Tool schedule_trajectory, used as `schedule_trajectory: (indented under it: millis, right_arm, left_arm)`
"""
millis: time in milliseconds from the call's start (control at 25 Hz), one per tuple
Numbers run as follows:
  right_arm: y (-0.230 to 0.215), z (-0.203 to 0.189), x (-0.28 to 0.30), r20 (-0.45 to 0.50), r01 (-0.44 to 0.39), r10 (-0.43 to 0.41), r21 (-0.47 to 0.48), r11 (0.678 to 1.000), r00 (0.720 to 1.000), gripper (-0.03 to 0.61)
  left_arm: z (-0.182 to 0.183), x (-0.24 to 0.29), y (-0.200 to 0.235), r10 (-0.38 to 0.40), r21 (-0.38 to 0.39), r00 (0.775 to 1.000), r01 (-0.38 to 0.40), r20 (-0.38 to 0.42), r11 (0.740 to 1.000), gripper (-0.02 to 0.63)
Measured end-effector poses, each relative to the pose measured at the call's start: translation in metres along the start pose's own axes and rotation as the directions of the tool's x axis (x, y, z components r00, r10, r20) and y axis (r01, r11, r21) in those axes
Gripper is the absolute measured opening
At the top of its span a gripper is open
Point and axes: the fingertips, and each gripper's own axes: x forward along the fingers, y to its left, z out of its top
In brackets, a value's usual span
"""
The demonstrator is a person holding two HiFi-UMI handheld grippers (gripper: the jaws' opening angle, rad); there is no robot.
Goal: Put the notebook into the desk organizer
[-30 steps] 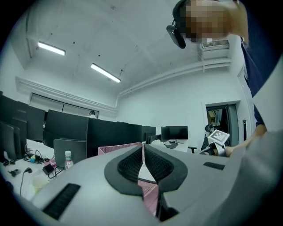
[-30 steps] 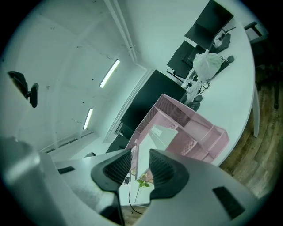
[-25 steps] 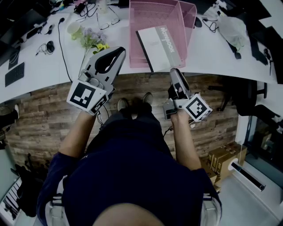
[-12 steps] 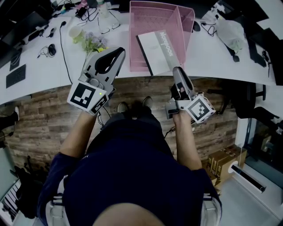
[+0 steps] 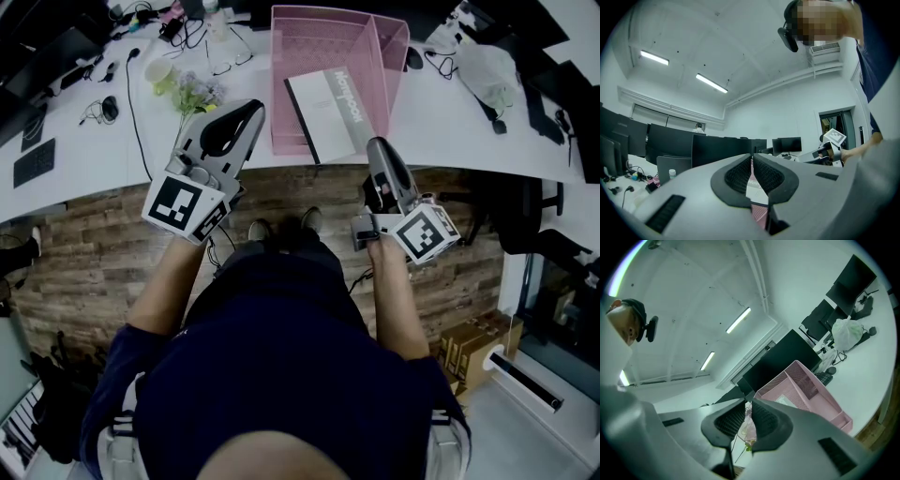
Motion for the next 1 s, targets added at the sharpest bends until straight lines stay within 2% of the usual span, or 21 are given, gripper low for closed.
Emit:
schedule_trajectory:
  millis: [400, 1000]
  right_arm:
    - [0.004, 0.008, 0.004, -0.010, -0.029, 0.028, -0.043, 0.999, 1.000, 0.014]
    - [0.005, 0.012, 0.014, -0.044, -0.089, 0.086, -0.065, 0.994, 0.995, 0.005]
  left_arm:
    - [-0.003, 0.009, -0.002, 0.014, -0.003, 1.000, -0.014, -0.014, 1.000, 0.038]
    - [-0.013, 0.018, -0.001, 0.043, -0.010, 0.998, -0.044, -0.041, 0.999, 0.038]
